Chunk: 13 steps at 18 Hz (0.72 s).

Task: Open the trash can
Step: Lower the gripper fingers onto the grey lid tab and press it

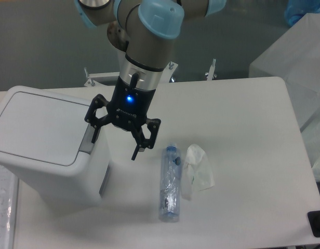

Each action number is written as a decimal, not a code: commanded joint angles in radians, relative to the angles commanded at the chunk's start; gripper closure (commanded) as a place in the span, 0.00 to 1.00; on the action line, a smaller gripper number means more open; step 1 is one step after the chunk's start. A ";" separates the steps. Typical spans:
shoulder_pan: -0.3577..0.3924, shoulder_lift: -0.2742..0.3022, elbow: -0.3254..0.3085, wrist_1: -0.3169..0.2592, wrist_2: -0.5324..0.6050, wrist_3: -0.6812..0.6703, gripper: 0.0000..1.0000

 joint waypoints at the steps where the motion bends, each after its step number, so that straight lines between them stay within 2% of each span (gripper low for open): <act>1: -0.002 0.000 -0.002 0.000 0.000 0.000 0.00; 13: -0.002 0.000 -0.008 0.000 0.000 0.003 0.00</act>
